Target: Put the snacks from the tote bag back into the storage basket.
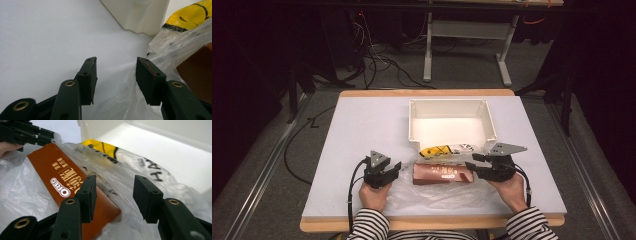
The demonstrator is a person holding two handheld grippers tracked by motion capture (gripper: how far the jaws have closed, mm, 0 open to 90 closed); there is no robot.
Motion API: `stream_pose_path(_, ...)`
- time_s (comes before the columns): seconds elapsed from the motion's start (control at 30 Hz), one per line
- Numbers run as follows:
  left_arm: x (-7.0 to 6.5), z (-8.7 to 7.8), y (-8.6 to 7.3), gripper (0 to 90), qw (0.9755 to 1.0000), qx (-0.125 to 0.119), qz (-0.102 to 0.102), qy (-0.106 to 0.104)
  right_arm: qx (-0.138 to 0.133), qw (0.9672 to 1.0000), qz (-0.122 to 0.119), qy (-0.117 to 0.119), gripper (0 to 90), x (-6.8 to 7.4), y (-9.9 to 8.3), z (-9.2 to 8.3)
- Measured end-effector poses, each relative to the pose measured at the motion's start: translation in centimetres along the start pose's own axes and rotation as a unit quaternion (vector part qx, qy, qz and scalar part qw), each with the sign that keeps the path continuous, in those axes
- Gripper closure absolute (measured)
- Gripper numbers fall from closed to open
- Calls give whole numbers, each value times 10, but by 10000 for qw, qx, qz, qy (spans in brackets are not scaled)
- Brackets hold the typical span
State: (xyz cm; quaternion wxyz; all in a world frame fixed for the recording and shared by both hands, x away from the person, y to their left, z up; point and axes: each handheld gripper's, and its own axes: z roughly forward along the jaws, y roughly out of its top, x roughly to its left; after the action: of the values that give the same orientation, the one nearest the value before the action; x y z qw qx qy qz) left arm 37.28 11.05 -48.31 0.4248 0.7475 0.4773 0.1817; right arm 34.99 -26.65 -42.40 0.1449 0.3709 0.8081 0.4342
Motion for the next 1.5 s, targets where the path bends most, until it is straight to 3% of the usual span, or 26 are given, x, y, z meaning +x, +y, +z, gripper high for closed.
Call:
stream_pose_path(0.33, -2, 0, -1, 491, 9999, -55, 121, -13, 155, 9990, -281, 320, 476, 12, 5, 17)
stream_pose_path(0.67, -3, 1, -1, 476, 9999, -41, 152, -3, 407, 9956, -644, 537, 394, 21, 6, 30)
stream_pose_path(0.93, -4, 0, -2, 464, 9997, -56, 220, 25, 514, 9939, -609, 757, 316, 20, 4, 37)
stream_pose_path(1.03, -5, 0, -2, 463, 9997, -60, 239, 27, 550, 9924, -724, 827, 304, 23, 5, 37)
stream_pose_path(1.5, -5, 1, -1, 461, 9997, -15, 227, 40, 890, 9879, -916, 878, 248, 24, 0, 47)
